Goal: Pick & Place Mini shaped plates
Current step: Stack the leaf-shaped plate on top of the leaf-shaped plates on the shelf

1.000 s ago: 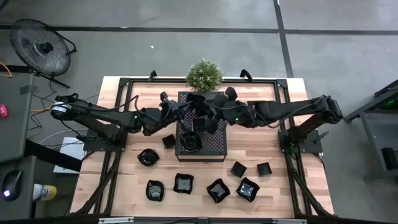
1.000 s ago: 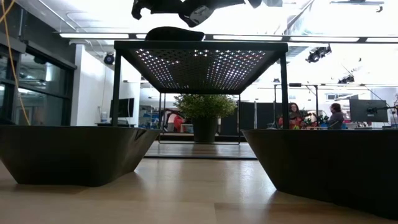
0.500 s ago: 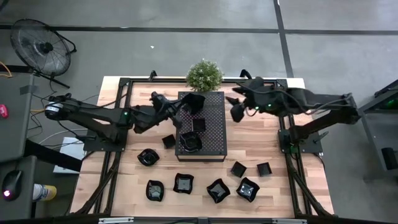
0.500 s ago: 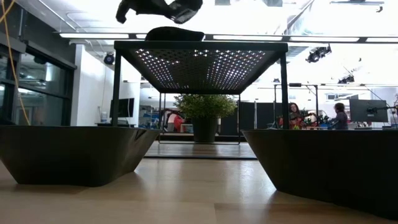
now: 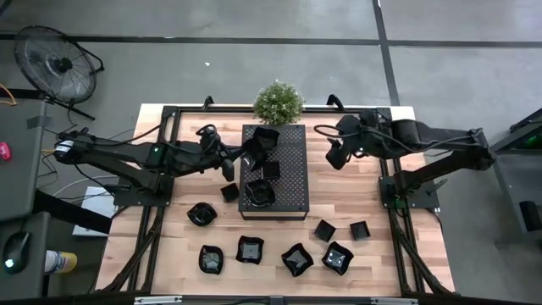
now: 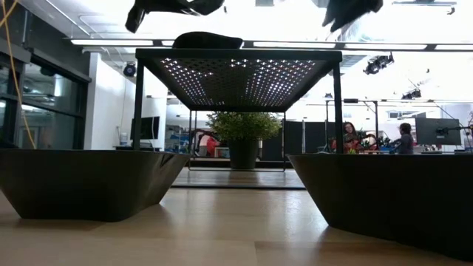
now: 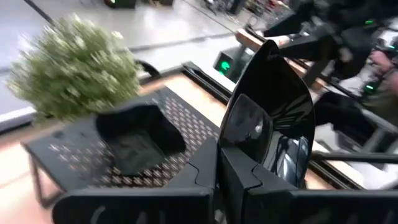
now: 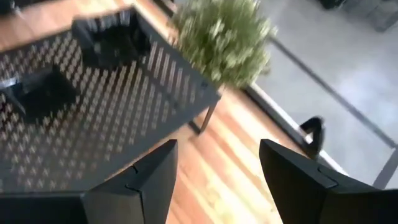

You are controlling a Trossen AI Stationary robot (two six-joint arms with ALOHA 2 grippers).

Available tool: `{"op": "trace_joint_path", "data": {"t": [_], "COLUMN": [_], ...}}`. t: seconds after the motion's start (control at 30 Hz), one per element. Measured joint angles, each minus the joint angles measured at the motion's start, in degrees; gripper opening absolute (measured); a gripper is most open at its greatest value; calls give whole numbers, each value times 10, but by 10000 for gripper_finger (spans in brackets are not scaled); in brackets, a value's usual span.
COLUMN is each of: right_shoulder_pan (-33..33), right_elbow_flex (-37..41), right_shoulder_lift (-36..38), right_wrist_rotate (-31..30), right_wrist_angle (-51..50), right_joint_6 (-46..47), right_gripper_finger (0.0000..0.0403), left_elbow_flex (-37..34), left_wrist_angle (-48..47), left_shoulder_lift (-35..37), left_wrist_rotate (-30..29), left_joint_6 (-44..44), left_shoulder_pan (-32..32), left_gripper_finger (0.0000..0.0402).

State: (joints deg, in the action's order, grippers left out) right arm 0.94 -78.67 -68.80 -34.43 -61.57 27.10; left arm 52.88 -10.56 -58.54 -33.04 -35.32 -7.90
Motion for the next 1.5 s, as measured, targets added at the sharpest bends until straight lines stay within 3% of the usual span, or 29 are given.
{"op": "trace_joint_path", "data": {"t": [0.13,0.33,0.53,0.7,0.87,1.37,1.5], "right_shoulder_pan": [-10,-11,-11,-11,-11,-11,-11], "right_elbow_flex": [67,170,232,262,282,289,289], "right_shoulder_lift": [25,79,130,163,189,213,213], "right_wrist_rotate": [42,92,137,151,149,151,154], "right_wrist_angle": [40,117,135,135,132,103,98], "right_joint_6": [-1,15,27,30,45,42,42], "right_gripper_finger": [223,222,221,220,222,216,218], "left_elbow_flex": [0,0,0,0,0,0,0], "left_wrist_angle": [-10,-52,-76,-84,-84,-94,-93], "left_shoulder_lift": [-1,-2,-2,-4,-20,-42,-70], "left_wrist_rotate": [58,97,217,231,185,-160,-200], "left_joint_6": [-27,-140,-194,-277,-365,-582,-632], "left_shoulder_pan": [0,0,0,-1,-20,-218,-238], "left_gripper_finger": [0,0,0,0,0,0,0]}}
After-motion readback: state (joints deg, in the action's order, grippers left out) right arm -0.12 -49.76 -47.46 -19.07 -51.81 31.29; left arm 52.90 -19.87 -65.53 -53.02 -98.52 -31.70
